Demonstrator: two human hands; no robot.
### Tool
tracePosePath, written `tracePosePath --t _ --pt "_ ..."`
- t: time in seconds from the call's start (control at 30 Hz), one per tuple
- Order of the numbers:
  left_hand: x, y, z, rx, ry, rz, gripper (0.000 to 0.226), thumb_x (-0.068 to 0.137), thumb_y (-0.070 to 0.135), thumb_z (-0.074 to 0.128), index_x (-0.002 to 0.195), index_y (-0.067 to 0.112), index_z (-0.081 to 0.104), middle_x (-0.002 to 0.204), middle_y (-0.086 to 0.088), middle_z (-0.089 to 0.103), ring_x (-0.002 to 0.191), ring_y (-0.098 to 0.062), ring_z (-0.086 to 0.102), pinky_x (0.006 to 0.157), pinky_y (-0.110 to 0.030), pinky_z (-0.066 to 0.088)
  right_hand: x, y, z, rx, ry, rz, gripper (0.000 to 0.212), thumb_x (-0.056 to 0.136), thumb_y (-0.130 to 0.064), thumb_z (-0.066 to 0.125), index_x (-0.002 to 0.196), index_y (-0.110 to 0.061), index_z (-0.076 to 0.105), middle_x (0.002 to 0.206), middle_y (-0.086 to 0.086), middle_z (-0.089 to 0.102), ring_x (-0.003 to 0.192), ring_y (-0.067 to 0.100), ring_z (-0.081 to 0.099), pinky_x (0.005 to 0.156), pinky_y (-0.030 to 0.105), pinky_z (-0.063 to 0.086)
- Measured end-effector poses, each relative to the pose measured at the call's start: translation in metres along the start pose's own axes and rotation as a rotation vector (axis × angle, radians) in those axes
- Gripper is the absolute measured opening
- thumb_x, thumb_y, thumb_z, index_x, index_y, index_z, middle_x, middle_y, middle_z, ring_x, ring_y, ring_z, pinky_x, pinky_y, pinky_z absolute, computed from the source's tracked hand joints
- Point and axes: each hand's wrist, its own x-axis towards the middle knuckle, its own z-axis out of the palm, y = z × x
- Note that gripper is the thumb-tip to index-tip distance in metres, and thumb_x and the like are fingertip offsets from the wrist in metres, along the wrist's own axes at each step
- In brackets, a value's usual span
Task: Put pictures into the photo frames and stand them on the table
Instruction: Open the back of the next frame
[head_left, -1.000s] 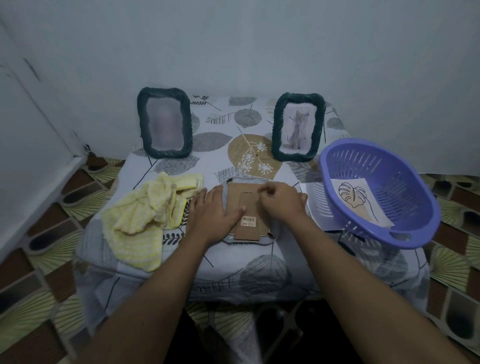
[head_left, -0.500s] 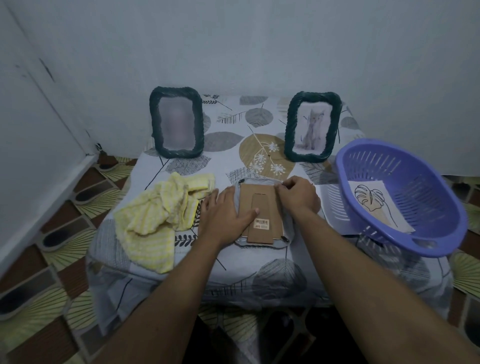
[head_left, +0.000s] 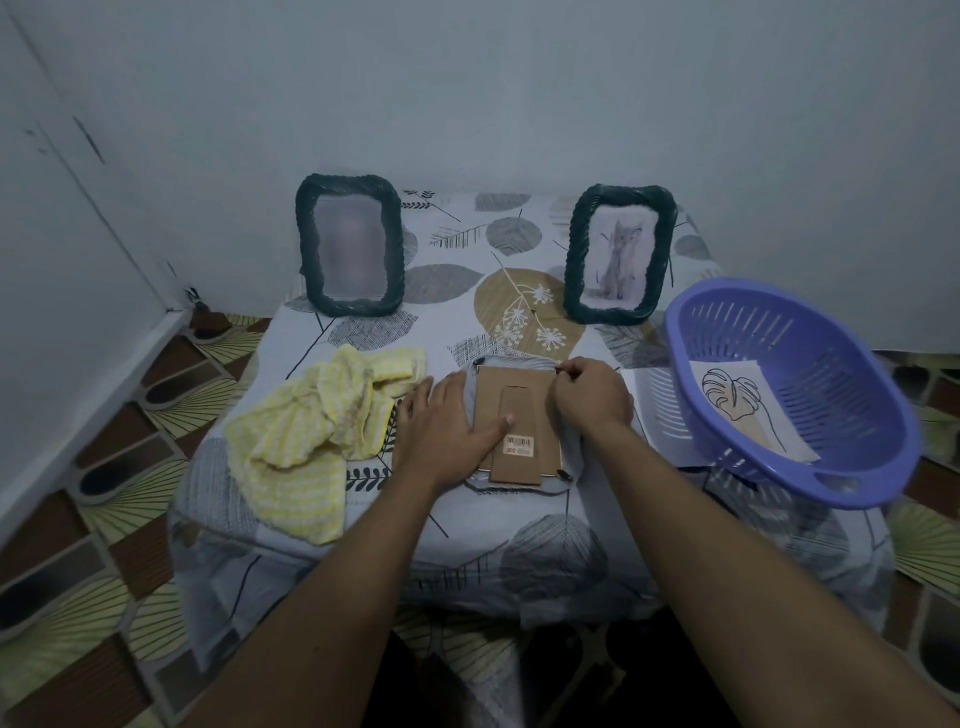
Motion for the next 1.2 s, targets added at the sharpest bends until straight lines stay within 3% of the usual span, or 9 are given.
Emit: tracePosePath --t 0.1,0.2,0.37,0.57,0.7,0.8,0.97,1.03,1.2 --pt "-0.001 0.0 0.0 -0.005 0.007 -0.007 0.09 0.086 0.076 0.044 0.154 0.02 0.025 0.159 0.001 0.029 0.149 -0.023 0.016 0.117 -0.045 0.012 -0.012 0.003 -0.006 -0.106 -0.114 -0.13 0.042 0.094 -0.031 0.048 0.134 -0.019 0.056 0.135 0.011 0.059 0.127 0.034 0.048 0.106 0.044 0.037" --pt "-0.001 0.0 0.0 0.0 0.006 -0.01 0.091 0.085 0.076 0.044 0.154 0.02 0.025 0.159 0.001 0.029 0.149 -0.023 0.016 0.117 -0.045 0.012 -0.031 0.012 -0.008 -0.165 -0.223 -0.25 0.061 0.098 -0.038 0.044 0.154 -0.02 0.028 0.161 0.006 0.028 0.146 0.029 0.024 0.115 0.047 0.02" --pt "-0.002 0.001 -0.001 -0.008 0.001 -0.002 0.091 0.086 0.076 0.043 0.154 0.019 0.025 0.16 0.001 0.029 0.149 -0.023 0.016 0.118 -0.044 0.012 -0.056 0.031 -0.003 -0.273 -0.254 -0.413 0.055 0.105 -0.048 0.028 0.157 -0.036 0.017 0.168 0.004 0.002 0.154 0.025 0.002 0.121 0.048 0.005" --pt "-0.004 0.002 -0.004 -0.042 0.027 0.017 0.089 0.087 0.072 0.05 0.154 0.019 0.029 0.158 -0.001 0.034 0.148 -0.025 0.021 0.118 -0.042 0.015 -0.064 0.038 0.006 -0.326 -0.25 -0.409 0.053 0.105 -0.049 0.021 0.157 -0.041 0.011 0.168 0.002 0.004 0.154 0.022 0.003 0.122 0.047 -0.002" --pt "-0.007 -0.003 -0.008 -0.279 0.064 0.02 0.082 0.079 0.062 0.066 0.146 0.022 0.045 0.15 -0.001 0.045 0.143 -0.025 0.029 0.115 -0.045 0.025 -0.065 0.038 0.006 -0.323 -0.24 -0.407 0.053 0.105 -0.051 0.02 0.157 -0.042 0.014 0.168 0.0 0.008 0.154 0.022 0.004 0.122 0.045 -0.002" --pt "-0.011 -0.01 -0.014 -0.497 0.159 0.047 0.057 0.075 0.043 0.073 0.127 0.021 0.064 0.126 0.007 0.058 0.128 -0.022 0.042 0.108 -0.043 0.037 -0.066 0.038 0.006 -0.327 -0.246 -0.398 0.053 0.105 -0.051 0.02 0.157 -0.042 0.014 0.168 0.0 0.008 0.154 0.022 0.004 0.123 0.045 -0.002" --pt "-0.028 -0.017 -0.019 -0.413 0.132 0.17 0.015 0.084 0.021 0.073 0.099 0.025 0.076 0.105 0.009 0.063 0.111 -0.013 0.05 0.093 -0.03 0.041 -0.065 0.037 0.006 -0.332 -0.241 -0.402 0.053 0.105 -0.051 0.021 0.156 -0.042 0.015 0.167 0.0 0.01 0.154 0.022 0.006 0.122 0.046 -0.001" --pt "-0.034 -0.023 -0.022 -0.347 0.064 0.26 0.012 0.083 0.029 0.073 0.093 0.025 0.078 0.101 0.007 0.066 0.104 -0.012 0.054 0.089 -0.025 0.042 -0.065 0.037 0.006 -0.333 -0.245 -0.399 0.053 0.105 -0.051 0.021 0.157 -0.042 0.014 0.167 0.0 0.01 0.154 0.023 0.005 0.122 0.045 -0.002" --pt "-0.044 -0.036 -0.027 -0.21 -0.087 0.42 0.048 0.077 0.062 0.062 0.103 0.023 0.074 0.105 0.007 0.064 0.104 -0.008 0.053 0.089 -0.022 0.039 -0.065 0.037 0.007 -0.328 -0.239 -0.399 0.053 0.105 -0.051 0.021 0.156 -0.042 0.016 0.167 0.0 0.012 0.154 0.022 0.006 0.123 0.046 0.0"
